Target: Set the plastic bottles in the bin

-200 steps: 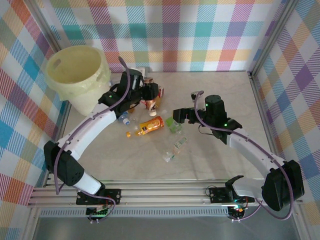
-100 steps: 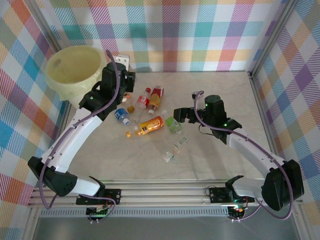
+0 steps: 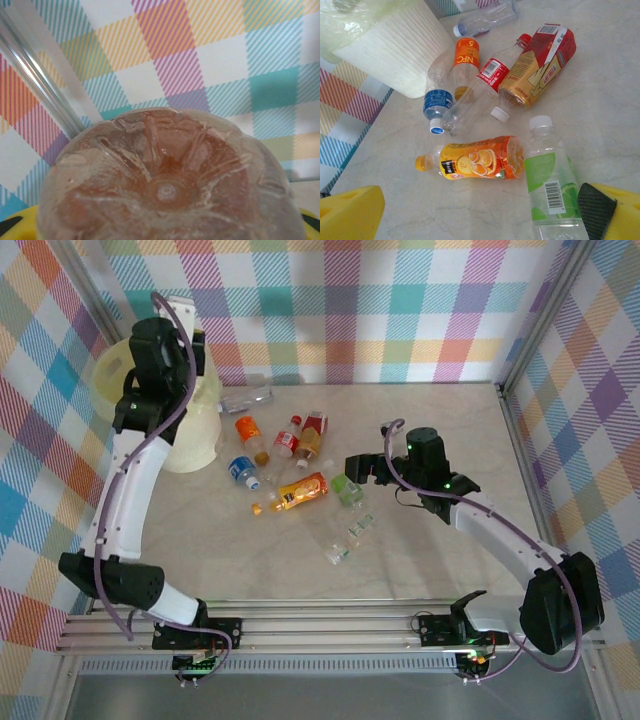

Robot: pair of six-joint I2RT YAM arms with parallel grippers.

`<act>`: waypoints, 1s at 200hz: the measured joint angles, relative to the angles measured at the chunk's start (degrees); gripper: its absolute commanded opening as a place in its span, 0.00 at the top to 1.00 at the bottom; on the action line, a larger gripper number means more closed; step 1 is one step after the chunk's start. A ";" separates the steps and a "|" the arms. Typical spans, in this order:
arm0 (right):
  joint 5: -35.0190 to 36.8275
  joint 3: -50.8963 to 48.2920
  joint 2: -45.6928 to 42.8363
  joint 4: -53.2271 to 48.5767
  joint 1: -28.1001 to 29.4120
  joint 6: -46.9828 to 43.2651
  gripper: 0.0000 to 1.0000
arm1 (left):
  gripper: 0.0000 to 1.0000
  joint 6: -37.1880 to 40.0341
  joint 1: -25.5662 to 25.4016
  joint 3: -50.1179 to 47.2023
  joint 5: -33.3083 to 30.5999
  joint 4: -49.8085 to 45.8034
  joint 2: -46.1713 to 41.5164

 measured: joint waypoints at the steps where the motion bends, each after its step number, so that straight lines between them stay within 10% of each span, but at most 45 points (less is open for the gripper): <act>1: -0.02 0.02 0.04 0.00 0.00 0.00 0.00 | 0.58 0.33 0.22 0.31 0.02 0.00 0.33; 200: -1.51 4.92 6.62 -1.95 0.00 0.48 0.00 | 0.58 21.57 18.71 18.05 10.95 -2.32 29.86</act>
